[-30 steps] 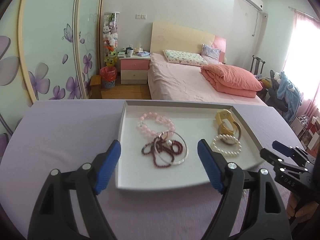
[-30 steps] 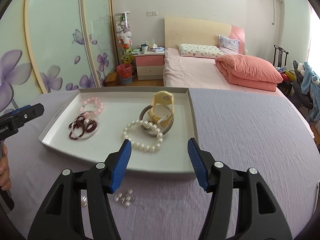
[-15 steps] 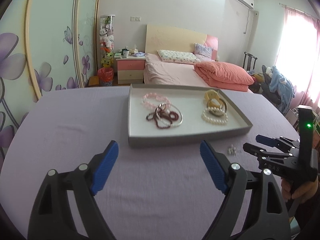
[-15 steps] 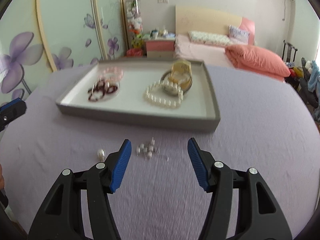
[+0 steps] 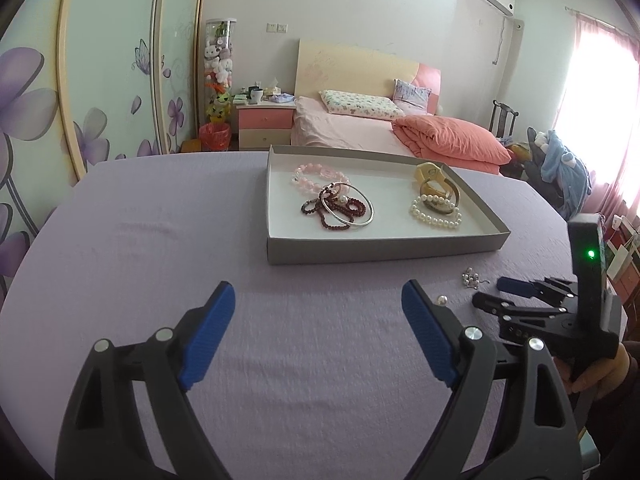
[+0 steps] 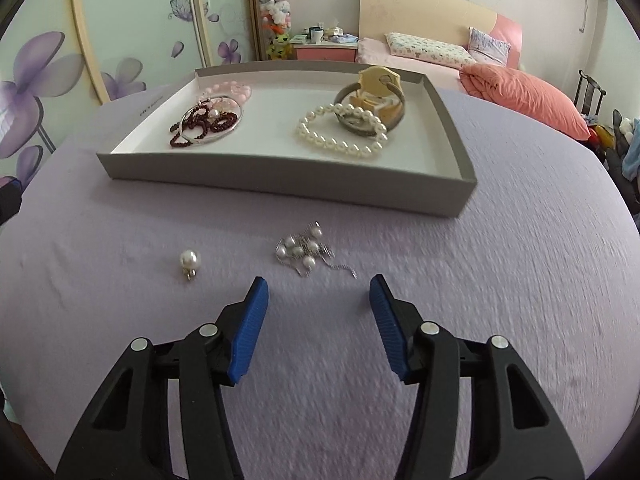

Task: Organize jewelry
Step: 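Grasp the pearl cluster earring with the right gripper, then grasp the single pearl earring with the left gripper while the right gripper holds the cluster earring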

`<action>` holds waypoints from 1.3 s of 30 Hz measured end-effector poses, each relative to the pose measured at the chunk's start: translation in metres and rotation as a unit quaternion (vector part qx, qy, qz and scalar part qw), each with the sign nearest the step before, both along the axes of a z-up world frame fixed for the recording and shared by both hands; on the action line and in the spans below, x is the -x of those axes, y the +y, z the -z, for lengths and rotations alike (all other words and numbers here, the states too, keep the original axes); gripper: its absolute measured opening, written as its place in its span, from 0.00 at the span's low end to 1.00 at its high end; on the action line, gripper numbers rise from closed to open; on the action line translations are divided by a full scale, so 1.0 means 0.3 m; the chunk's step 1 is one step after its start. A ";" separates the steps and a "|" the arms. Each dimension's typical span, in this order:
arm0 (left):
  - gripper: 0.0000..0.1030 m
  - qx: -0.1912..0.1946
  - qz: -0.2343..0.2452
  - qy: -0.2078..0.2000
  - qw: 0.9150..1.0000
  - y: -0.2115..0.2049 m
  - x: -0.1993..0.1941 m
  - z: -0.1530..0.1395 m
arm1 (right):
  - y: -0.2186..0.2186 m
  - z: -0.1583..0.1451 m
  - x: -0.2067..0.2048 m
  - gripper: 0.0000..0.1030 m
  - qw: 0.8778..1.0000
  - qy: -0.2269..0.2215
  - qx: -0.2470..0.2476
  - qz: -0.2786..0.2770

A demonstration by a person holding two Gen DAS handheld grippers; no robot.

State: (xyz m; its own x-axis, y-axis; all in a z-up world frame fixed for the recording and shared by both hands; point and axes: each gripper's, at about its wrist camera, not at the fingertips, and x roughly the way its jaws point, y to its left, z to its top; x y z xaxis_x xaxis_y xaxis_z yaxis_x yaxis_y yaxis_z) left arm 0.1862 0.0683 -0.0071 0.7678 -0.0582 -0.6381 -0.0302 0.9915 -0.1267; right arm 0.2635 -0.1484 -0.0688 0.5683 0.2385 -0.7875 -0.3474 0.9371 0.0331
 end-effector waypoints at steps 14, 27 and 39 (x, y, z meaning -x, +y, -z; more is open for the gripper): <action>0.82 0.006 0.000 0.010 1.000 0.002 -0.012 0.021 | 0.034 -0.007 -0.055 0.41 1.000 -0.008 -0.003 -0.006; 0.82 0.005 0.020 0.021 1.000 -0.057 -0.015 0.045 | -0.026 -0.030 -0.051 0.10 0.999 0.020 -0.034 0.007; 0.83 -0.012 0.069 0.046 0.996 -0.204 -0.062 0.111 | -0.202 -0.264 -0.038 0.10 0.990 -0.047 -0.128 0.045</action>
State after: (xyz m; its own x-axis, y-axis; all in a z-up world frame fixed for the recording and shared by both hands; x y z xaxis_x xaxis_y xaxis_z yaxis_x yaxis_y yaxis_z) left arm 0.2049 0.0070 -0.0404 0.6912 -0.1429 -0.7084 0.0962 0.9897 -0.1057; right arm 0.2748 -0.2089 0.0105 0.6645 0.3677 -0.6505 -0.2751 0.9298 0.2445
